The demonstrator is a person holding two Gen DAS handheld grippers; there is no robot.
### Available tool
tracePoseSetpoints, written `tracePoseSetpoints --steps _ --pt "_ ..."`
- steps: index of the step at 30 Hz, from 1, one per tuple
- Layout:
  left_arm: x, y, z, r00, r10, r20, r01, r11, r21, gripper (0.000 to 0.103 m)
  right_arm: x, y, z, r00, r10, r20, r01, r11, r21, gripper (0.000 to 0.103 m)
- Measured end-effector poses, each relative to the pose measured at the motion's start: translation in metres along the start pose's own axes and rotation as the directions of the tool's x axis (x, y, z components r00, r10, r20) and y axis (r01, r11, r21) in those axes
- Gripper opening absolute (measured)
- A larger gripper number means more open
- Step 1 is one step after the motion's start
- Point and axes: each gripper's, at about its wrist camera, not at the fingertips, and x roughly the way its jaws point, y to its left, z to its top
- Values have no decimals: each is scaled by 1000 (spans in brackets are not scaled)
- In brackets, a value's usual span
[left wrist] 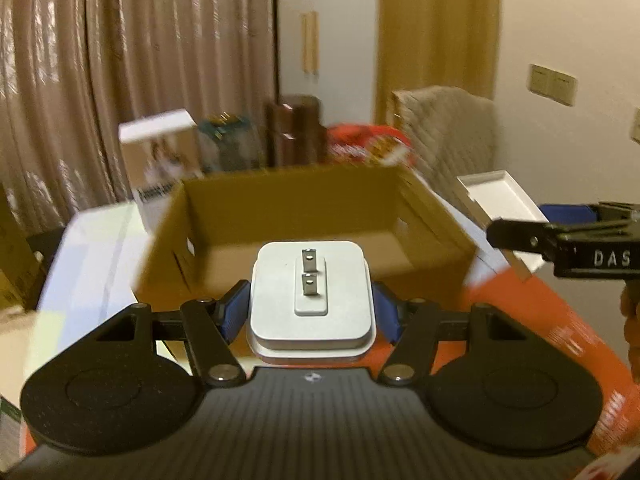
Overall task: Organize rigid objects
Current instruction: 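Carry plug adapter with left tool into the cardboard box while right tool drops the lid in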
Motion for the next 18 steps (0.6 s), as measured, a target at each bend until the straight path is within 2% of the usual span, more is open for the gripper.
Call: tracePoseSetpoints --steps 4,7,11,18 --pt "36 23 30 1000 15 -10 -16 1000 -17 60 47 1 18 999 6 -32 -6 1000 -3 84" --pt "60 32 37 999 20 -36 -21 999 -26 60 75 5 19 998 8 -66 -9 1000 -11 84" --pt "77 37 30 997 28 -68 -29 999 -21 60 100 8 13 995 15 -103 -16 1000 -11 84" --pt "96 41 20 996 20 -91 -24 999 -44 60 117 5 3 991 1 -136 -3 1000 -13 84"
